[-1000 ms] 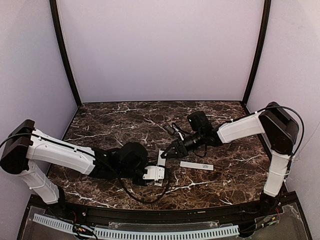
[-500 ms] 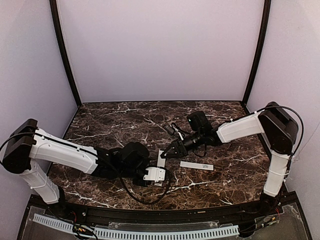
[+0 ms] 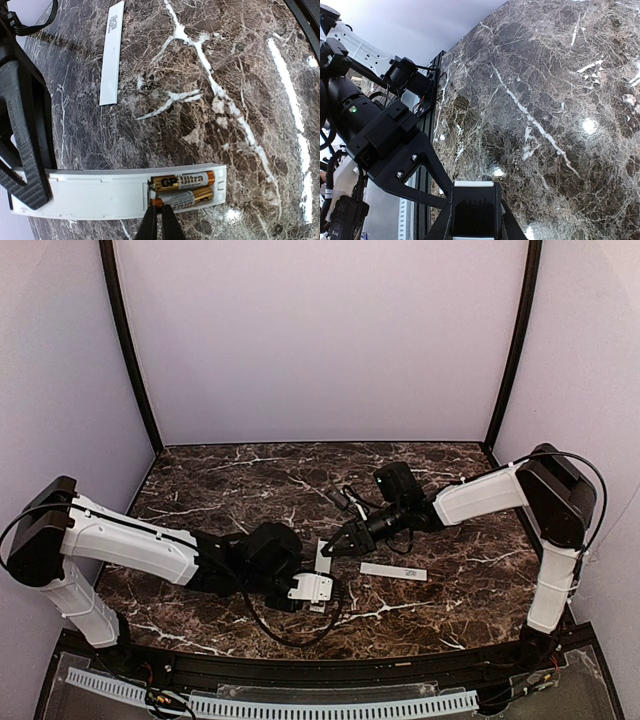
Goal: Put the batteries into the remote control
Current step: Adjust the battery in the battery compartment.
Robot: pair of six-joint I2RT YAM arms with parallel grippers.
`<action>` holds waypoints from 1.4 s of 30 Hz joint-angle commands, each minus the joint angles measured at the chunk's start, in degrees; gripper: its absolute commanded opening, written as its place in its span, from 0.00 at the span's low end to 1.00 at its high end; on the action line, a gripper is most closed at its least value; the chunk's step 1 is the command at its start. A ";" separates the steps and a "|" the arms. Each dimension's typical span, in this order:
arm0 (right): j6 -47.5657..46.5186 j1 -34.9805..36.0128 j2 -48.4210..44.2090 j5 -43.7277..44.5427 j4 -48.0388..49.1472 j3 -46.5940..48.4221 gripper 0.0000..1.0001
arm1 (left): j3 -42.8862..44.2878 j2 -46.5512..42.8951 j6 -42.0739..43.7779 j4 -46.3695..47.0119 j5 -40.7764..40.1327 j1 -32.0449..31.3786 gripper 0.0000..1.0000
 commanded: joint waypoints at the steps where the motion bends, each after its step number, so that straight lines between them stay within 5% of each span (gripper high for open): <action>1: -2.37 0.52 1.90 3.30 -1.70 -0.15 0.00 | 0.71 2.60 0.74 -5.97 1.54 0.11 0.05; 42: 0.44 -0.13 2.69 1.31 1.78 -0.90 0.00 | 3.57 19.34 1.39 -16.15 -6.97 -4.01 0.03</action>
